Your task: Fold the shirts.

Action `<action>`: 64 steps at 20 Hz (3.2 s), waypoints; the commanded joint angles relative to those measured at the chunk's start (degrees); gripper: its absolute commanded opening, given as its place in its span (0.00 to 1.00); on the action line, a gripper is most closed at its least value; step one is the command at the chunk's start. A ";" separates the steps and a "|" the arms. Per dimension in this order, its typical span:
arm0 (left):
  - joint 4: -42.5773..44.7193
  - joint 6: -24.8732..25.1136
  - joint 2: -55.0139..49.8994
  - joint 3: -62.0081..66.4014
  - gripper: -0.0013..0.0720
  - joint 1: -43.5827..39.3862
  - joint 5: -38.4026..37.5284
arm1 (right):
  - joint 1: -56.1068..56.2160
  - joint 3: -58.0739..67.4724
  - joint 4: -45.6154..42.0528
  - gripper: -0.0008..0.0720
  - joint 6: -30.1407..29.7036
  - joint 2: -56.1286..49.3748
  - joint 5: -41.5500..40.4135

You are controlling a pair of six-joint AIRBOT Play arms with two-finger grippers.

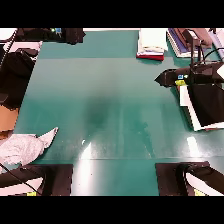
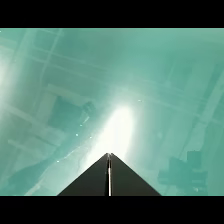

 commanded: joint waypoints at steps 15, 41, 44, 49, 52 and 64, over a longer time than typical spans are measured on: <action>0.15 -0.20 0.09 0.02 0.05 0.13 0.72 | 0.07 0.07 -0.02 0.03 0.00 -0.04 1.31; 30.56 -4.79 34.07 -72.48 0.85 35.78 -21.94 | 0.07 0.00 -0.02 0.03 -0.02 -0.04 1.92; 30.42 -6.67 34.07 -73.05 0.72 35.76 -22.91 | 0.07 0.00 -0.02 0.03 0.00 -0.04 1.75; 25.77 -3.78 34.07 -61.94 0.04 35.74 -25.42 | 0.07 1.60 0.00 0.03 0.00 -0.04 0.94; 17.86 -2.99 34.07 -44.70 0.04 31.87 -24.72 | 0.07 7.30 -0.02 0.03 0.00 -0.07 0.20; 14.95 -2.95 12.11 -4.28 0.04 -14.64 -12.74 | -4.85 24.26 -1.51 0.03 0.04 -0.04 0.46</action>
